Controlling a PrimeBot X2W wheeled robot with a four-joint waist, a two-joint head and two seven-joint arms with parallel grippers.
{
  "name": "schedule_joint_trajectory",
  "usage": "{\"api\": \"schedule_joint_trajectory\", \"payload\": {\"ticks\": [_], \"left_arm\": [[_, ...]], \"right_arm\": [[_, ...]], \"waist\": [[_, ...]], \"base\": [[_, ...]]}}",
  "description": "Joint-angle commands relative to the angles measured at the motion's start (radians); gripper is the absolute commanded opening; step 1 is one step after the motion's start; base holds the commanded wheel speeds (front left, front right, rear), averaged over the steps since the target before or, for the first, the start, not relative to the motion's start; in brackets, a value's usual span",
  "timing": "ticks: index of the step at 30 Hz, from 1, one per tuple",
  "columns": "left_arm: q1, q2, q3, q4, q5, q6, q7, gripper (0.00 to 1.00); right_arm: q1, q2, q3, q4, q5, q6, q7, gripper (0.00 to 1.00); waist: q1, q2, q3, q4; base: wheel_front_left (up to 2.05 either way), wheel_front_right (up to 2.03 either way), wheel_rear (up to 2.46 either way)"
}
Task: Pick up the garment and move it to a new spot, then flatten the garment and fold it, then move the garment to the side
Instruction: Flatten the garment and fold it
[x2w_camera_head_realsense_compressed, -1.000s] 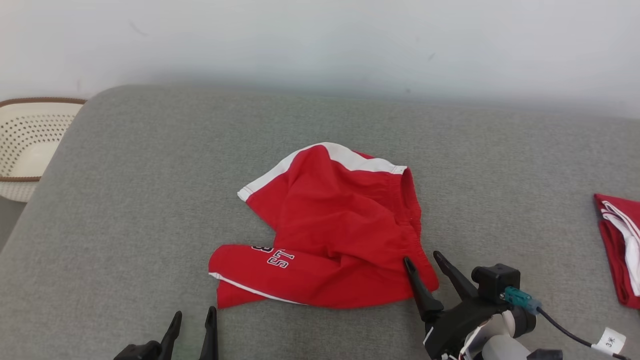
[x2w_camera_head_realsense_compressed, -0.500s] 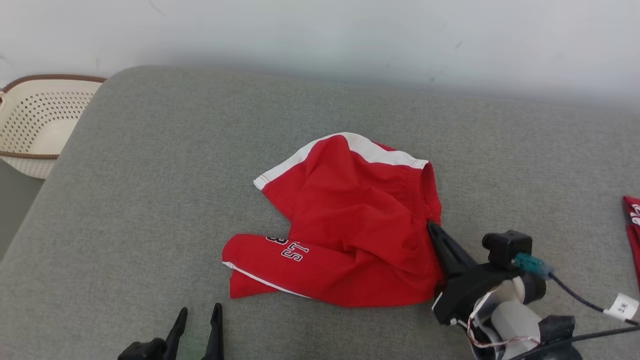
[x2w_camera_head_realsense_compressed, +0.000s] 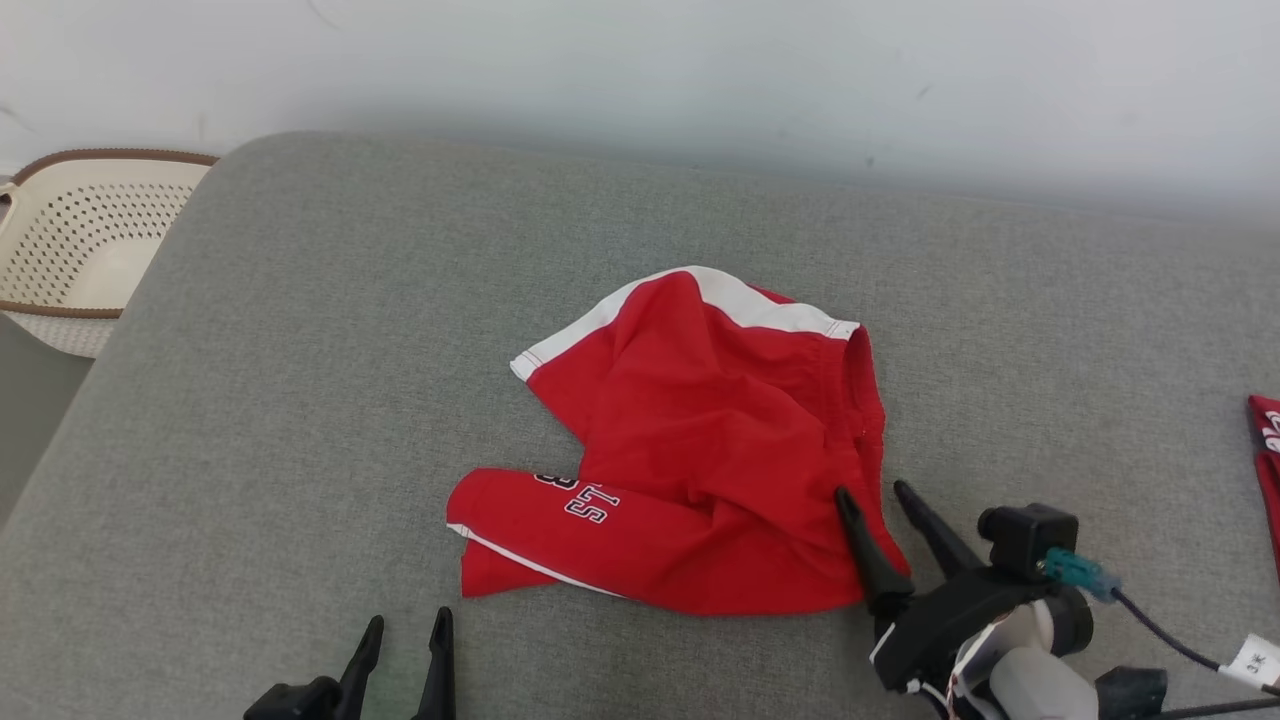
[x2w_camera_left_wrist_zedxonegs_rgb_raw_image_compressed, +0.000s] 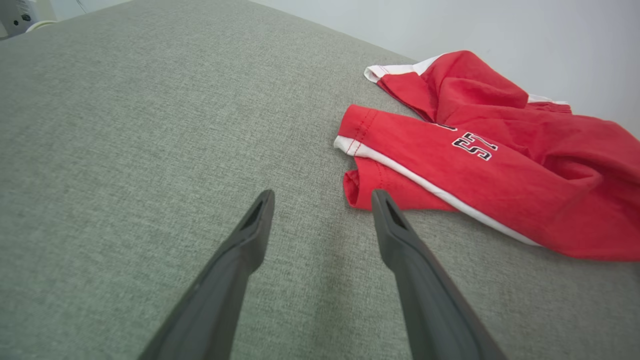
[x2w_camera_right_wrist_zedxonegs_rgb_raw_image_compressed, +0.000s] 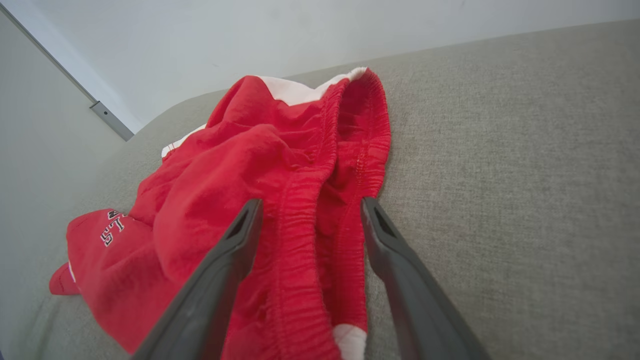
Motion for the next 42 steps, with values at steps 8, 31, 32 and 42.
{"api": "schedule_joint_trajectory", "payload": {"ticks": [8,31,32,42], "left_arm": [[0.001,0.001,-0.011,-0.002,0.001,0.001,-0.001,1.00],[-0.048,0.001,-0.115,-0.046,-0.033,0.005,-0.001,1.00],[-0.053,0.001,-0.127,-0.046,-0.039,0.006,-0.001,1.00],[-0.076,0.001,-0.192,-0.060,-0.067,0.014,-0.001,1.00]], "right_arm": [[0.002,-0.019,0.092,-0.008,0.063,-0.001,-0.004,1.00],[-0.326,-0.136,0.129,0.173,0.083,-0.001,-0.002,0.00],[-0.346,-0.142,0.127,0.202,0.076,-0.001,-0.002,0.00],[-0.477,-0.156,0.090,0.504,0.020,-0.001,-0.002,0.23]], "waist": [[0.0000,0.0000,0.003,-0.011],[0.0000,0.0000,0.071,0.105],[0.0000,0.0000,0.078,0.120],[0.0000,0.0000,0.129,0.221]], "base": [[0.00,0.00,0.00],[0.00,0.00,0.00],[0.00,0.00,0.00],[0.00,0.00,0.00]]}}
